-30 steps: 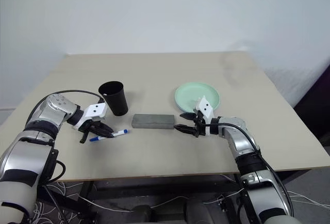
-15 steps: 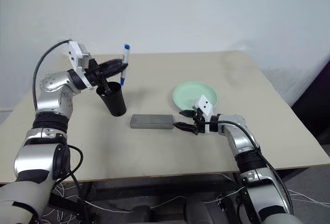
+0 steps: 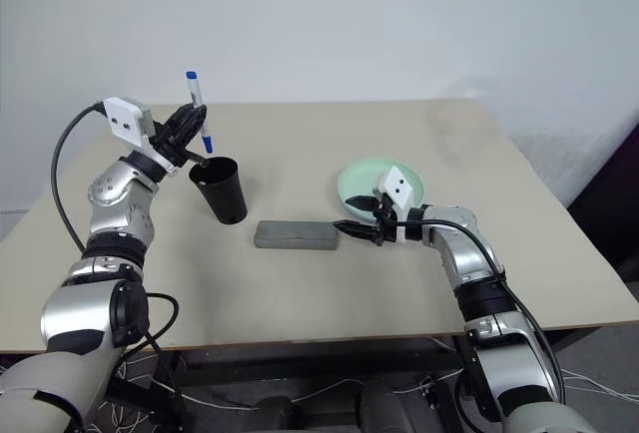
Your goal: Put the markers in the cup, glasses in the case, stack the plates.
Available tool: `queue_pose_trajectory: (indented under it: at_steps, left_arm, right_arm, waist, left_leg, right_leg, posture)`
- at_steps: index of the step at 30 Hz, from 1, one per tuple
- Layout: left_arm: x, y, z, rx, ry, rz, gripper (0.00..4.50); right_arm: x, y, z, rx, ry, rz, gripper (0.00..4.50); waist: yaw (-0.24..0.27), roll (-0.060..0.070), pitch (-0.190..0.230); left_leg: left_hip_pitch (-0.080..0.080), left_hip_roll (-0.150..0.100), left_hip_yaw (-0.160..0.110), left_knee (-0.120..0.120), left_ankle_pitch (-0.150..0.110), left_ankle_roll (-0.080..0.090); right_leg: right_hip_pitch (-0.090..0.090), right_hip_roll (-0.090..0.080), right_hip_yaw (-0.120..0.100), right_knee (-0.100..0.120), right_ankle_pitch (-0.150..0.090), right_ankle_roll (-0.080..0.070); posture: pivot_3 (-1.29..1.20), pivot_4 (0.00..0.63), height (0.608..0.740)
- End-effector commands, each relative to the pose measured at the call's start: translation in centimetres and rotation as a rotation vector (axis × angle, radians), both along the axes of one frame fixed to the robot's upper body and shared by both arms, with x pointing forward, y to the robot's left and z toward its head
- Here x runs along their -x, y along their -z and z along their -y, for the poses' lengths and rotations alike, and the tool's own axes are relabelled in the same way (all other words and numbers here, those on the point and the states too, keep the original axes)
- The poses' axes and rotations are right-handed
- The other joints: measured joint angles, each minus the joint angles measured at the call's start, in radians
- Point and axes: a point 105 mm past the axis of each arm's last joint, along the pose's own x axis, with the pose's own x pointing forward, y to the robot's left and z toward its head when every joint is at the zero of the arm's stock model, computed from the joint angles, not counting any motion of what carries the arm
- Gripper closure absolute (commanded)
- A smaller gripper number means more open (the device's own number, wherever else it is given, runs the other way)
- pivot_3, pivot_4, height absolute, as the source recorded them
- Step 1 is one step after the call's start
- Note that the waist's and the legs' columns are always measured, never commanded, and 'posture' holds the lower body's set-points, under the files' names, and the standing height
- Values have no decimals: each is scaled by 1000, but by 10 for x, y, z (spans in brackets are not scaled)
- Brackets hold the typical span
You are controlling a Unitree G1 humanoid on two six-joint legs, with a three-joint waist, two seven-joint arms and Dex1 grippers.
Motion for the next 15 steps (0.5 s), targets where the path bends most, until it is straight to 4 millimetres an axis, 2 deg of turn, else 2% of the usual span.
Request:
queue_pose_trajectory:
  at_steps: [1, 9, 14, 15]
  left_arm:
    - [1, -5, -6, 37, -33, 31, 4427]
    - [2, 21, 0, 35, -29, -30, 4427]
    - [2, 30, 0, 25, -41, -58, 4427]
    - [2, 31, 1, 25, -39, -64, 4077]
  right_arm:
    - [-2, -18, 0, -51, 7, 63, 1406]
    - [-1, -20, 0, -70, 4, 60, 1406]
    - [-1, -21, -1, -75, 1, 60, 1406]
    - [-1, -21, -1, -75, 2, 60, 1406]
  waist:
    - [0, 0, 0]
    - [0, 0, 0]
    - [0, 0, 0]
    - [0, 0, 0]
  left_leg:
    - [0, 0, 0, 0, 0, 0]
    - [0, 0, 0, 0, 0, 0]
    - [0, 0, 0, 0, 0, 0]
    - [0, 0, 0, 0, 0, 0]
  right_leg:
    - [0, 0, 0, 0, 0, 0]
    - [0, 0, 0, 0, 0, 0]
    - [0, 0, 0, 0, 0, 0]
    - [0, 0, 0, 0, 0, 0]
  posture:
    - [0, 0, 737]
    - [0, 0, 737]
    - [0, 0, 737]
    - [0, 0, 737]
